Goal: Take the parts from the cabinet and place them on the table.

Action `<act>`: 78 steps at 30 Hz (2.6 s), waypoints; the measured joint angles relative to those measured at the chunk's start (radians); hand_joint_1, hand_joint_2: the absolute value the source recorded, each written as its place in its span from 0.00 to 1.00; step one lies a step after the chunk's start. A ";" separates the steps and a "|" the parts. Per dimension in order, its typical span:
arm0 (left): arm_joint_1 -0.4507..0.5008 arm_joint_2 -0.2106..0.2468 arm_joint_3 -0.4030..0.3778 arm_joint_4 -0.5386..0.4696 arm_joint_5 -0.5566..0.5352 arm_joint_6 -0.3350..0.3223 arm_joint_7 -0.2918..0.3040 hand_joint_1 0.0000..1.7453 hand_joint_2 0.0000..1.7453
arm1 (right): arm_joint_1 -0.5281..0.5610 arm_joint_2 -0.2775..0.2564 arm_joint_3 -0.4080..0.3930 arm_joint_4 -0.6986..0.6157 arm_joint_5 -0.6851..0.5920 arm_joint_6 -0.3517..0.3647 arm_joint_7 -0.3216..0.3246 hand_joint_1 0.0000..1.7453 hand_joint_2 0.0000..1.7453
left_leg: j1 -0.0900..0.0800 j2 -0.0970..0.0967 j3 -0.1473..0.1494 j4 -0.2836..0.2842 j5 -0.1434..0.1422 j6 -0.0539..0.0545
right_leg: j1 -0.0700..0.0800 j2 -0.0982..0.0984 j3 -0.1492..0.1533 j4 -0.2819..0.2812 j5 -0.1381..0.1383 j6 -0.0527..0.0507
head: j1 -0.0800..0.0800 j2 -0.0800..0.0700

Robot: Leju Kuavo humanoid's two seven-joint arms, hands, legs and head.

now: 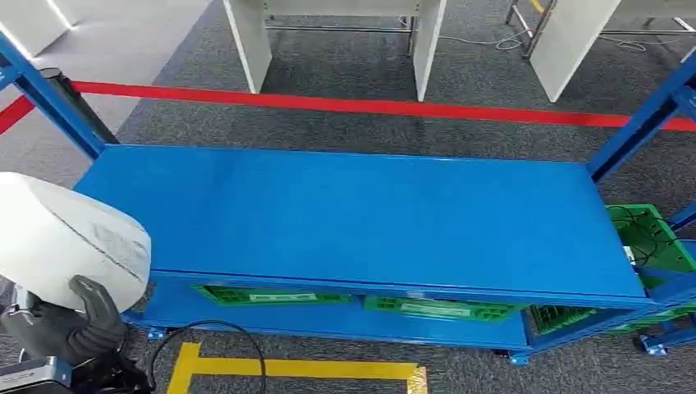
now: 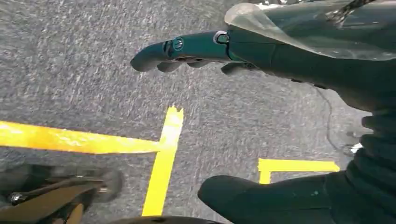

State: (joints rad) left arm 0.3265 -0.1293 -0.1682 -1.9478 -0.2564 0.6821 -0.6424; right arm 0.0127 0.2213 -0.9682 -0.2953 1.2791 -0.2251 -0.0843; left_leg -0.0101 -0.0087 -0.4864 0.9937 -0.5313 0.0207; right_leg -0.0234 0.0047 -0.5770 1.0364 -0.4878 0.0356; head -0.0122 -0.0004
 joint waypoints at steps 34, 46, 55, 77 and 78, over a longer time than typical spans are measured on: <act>-0.006 -0.008 -0.022 -0.001 0.017 0.000 0.026 1.00 1.00 | -0.012 0.016 -0.024 0.000 0.042 -0.014 0.014 0.00 1.00 | 0.002 0.007 -0.113 0.019 0.110 -0.016 | 0.019 -0.002 0.090 -0.044 -0.062 -0.025 | -0.008 0.000; -0.008 -0.006 -0.021 -0.001 -0.002 0.000 0.030 1.00 1.00 | -0.013 0.024 -0.029 0.000 0.054 -0.017 0.008 0.00 1.00 | 0.018 0.004 0.041 -0.014 -0.017 -0.046 | 0.013 -0.016 -0.009 -0.032 0.028 -0.028 | -0.015 0.000; -0.007 -0.010 -0.019 -0.001 -0.010 0.000 0.031 1.00 1.00 | -0.013 0.024 -0.031 0.000 0.059 -0.019 0.007 0.00 1.00 | 0.010 0.012 -0.047 -0.014 0.061 0.019 | 0.007 -0.008 -0.101 0.232 -0.168 0.008 | -0.010 0.000; -0.003 -0.016 -0.018 0.000 -0.025 0.000 0.035 1.00 1.00 | -0.017 0.027 -0.055 0.001 0.080 -0.021 0.006 0.00 1.00 | 0.015 0.006 0.046 -0.009 -0.008 -0.039 | 0.019 -0.021 -0.001 -0.038 0.023 -0.029 | -0.015 0.000; -0.002 -0.016 -0.017 0.000 -0.028 0.000 0.035 1.00 1.00 | -0.017 0.027 -0.055 0.001 0.082 -0.021 0.005 0.00 1.00 | 0.014 0.006 0.041 -0.012 -0.012 -0.033 | 0.019 -0.022 -0.006 -0.038 0.033 -0.022 | -0.014 0.000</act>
State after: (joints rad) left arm 0.3240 -0.1453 -0.1850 -1.9474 -0.2846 0.6821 -0.6077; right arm -0.0047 0.2480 -1.0231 -0.2941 1.3611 -0.2461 -0.0790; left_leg 0.0035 -0.0024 -0.4450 0.9814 -0.5434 -0.0127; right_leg -0.0047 -0.0170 -0.5829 0.9983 -0.4551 0.0133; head -0.0267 -0.0004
